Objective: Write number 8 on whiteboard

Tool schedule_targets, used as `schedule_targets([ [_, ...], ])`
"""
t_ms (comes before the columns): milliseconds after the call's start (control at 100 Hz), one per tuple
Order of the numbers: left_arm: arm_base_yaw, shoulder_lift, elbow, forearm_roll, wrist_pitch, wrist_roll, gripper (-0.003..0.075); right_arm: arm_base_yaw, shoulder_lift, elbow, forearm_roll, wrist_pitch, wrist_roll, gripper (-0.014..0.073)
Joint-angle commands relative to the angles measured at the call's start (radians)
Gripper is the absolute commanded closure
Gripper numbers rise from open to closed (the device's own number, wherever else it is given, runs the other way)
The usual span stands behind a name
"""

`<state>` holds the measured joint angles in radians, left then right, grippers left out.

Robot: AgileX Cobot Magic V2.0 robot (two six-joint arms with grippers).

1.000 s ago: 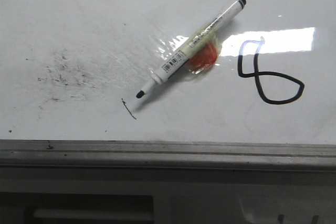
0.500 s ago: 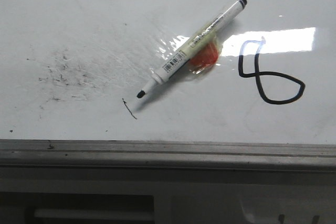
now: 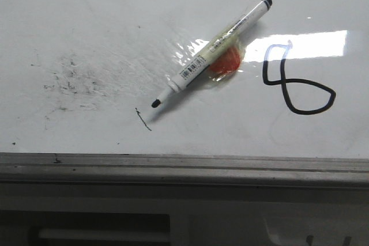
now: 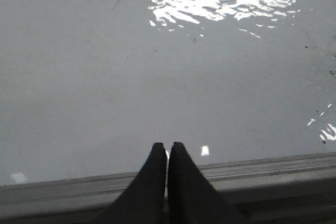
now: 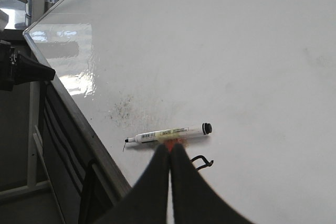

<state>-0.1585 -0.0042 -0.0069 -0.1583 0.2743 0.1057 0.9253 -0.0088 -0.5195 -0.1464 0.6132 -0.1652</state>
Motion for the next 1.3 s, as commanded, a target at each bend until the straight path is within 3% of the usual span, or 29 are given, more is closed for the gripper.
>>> schedule_targets([
  [0,0.003,-0.029,0.041,0.011,-0.054,-0.028,0.0741,-0.006,0.016,-0.027,-0.013,-0.075,0.002,0.0658],
  [120,0.003,-0.029,0.041,0.068,0.003,-0.028,0.0741,-0.006,0.016,-0.027,-0.013,-0.075,0.002,0.0658],
  [960,0.003,-0.027,0.041,0.073,0.003,-0.028,0.0741,-0.009,0.016,-0.027,-0.021,-0.070,0.002,0.0658],
  [1050,0.003,-0.027,0.041,0.073,0.003,-0.028,0.0741,-0.060,0.013,-0.005,-0.200,-0.078,0.002,0.0658],
  [1120,0.003,-0.027,0.041,0.073,0.003,-0.028,0.0741,-0.141,0.013,0.034,-0.253,-0.180,0.002,0.0658],
  [1290,0.003,-0.027,0.041,0.071,0.003,-0.028,0.0741,-0.424,0.013,0.174,-0.111,-0.386,0.002,0.0658],
])
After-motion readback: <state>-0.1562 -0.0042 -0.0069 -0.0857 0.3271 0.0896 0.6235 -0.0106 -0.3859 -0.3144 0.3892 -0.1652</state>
